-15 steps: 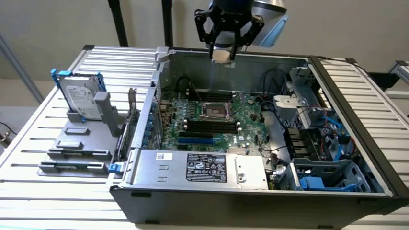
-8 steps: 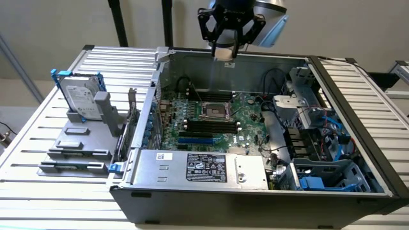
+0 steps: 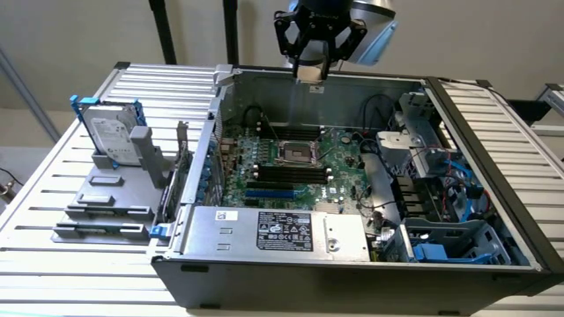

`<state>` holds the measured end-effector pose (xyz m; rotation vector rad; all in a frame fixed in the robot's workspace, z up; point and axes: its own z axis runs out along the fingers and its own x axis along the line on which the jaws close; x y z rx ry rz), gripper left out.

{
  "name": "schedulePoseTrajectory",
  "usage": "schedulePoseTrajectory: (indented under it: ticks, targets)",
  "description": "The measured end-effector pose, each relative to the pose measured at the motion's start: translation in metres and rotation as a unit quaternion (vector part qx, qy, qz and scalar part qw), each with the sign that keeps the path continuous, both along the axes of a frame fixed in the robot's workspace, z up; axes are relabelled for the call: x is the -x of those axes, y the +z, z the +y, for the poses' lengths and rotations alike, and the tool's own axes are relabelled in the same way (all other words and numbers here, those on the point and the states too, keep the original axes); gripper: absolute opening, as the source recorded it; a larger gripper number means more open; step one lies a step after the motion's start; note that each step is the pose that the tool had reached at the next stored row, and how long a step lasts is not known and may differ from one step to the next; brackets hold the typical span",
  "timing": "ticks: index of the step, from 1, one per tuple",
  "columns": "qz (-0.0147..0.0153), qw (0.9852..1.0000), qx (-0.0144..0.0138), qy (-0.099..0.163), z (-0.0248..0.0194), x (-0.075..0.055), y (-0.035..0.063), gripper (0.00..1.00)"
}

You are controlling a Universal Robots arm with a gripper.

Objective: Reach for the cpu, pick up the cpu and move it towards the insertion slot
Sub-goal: 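Pick up the cpu and move it towards the insertion slot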

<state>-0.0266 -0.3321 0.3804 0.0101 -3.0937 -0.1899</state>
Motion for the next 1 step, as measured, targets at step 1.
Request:
schedulePoseTrajectory:
  ticks: [1]
  targets:
    - [0.0000,1.0000,0.0000,0.000,0.0000,0.0000,0.0000,0.54]
